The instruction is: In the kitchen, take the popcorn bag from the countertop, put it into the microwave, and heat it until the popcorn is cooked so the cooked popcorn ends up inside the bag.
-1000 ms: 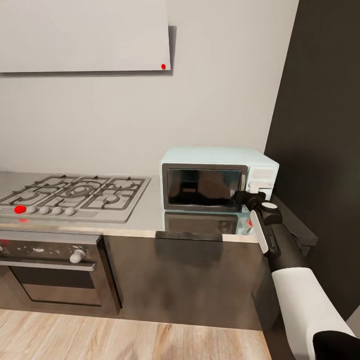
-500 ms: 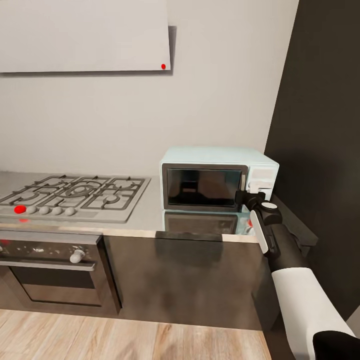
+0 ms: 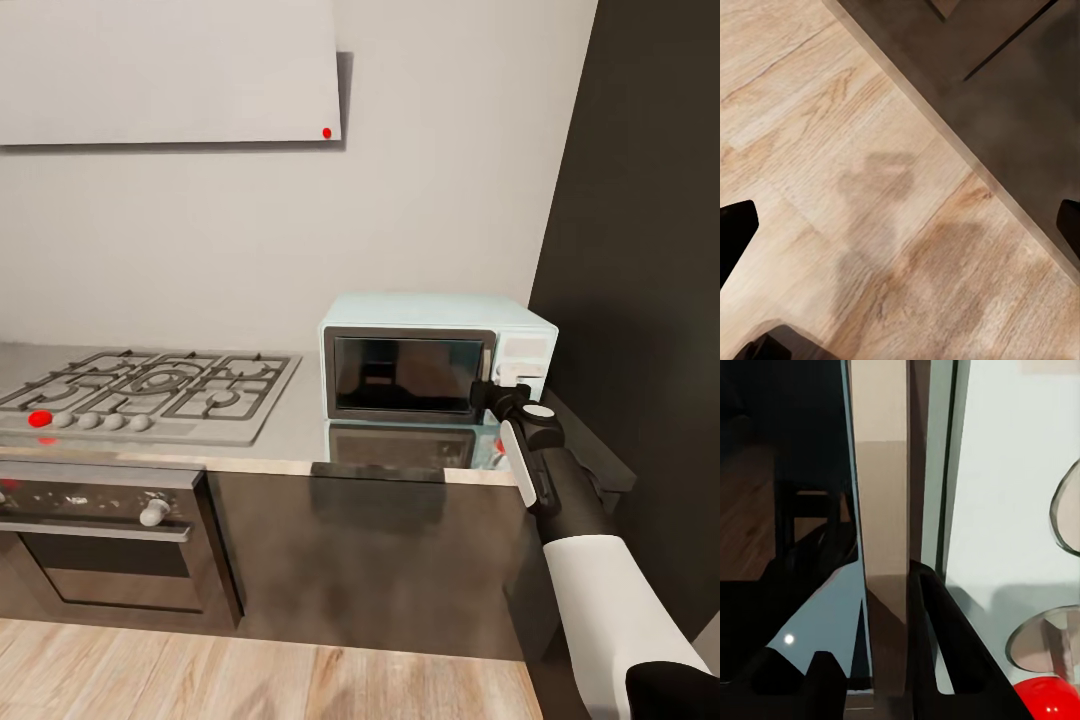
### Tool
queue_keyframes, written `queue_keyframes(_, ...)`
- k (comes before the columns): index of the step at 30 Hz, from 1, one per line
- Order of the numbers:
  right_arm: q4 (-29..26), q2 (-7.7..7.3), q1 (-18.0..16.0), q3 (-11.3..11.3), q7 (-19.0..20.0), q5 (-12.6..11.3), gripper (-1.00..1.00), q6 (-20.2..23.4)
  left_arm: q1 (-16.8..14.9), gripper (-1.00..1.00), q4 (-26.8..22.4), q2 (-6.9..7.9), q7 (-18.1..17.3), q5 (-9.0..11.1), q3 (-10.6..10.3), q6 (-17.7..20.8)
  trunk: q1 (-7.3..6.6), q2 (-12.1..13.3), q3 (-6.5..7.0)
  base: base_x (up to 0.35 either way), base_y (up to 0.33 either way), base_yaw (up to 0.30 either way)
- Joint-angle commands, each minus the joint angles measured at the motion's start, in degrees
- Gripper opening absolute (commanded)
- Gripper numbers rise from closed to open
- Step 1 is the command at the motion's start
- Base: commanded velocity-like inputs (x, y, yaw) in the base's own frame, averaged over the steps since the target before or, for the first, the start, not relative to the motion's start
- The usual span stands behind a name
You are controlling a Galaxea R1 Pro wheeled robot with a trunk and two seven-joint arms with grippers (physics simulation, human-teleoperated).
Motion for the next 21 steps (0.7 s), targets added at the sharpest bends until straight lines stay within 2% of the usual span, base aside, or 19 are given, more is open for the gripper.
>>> queue_keyframes(1, -0.07, -0.01, -0.04, 0.09, -0.21, -0.55, -1.0, 0.24, -0.02, 1.0, -0.05, -0.05, -0.11, 0.41, 0.12, 0.38, 0.0, -0.03, -0.05, 0.0, 0.0, 0.0)
queue_keyframes(5, -0.07, -0.01, -0.04, 0.09, -0.21, -0.55, -1.0, 0.24, -0.02, 1.0, -0.05, -0.05, -0.11, 0.41, 0.1, 0.37, 0.0, -0.03, -0.05, -0.025, -0.007, 0.0)
queue_keyframes(9, -0.07, -0.01, -0.04, 0.09, -0.21, -0.55, -1.0, 0.24, -0.02, 1.0, -0.09, -0.05, -0.11, 0.41, 0.13, 0.37, 0.0, -0.03, -0.05, -0.203, -0.034, 0.0)
queue_keyframes(21, -0.07, -0.01, -0.04, 0.09, -0.21, -0.55, -1.0, 0.24, -0.02, 1.0, -0.1, -0.05, -0.17, 0.26, 0.33, 0.37, 0.0, -0.03, -0.05, -0.089, -0.002, 0.0)
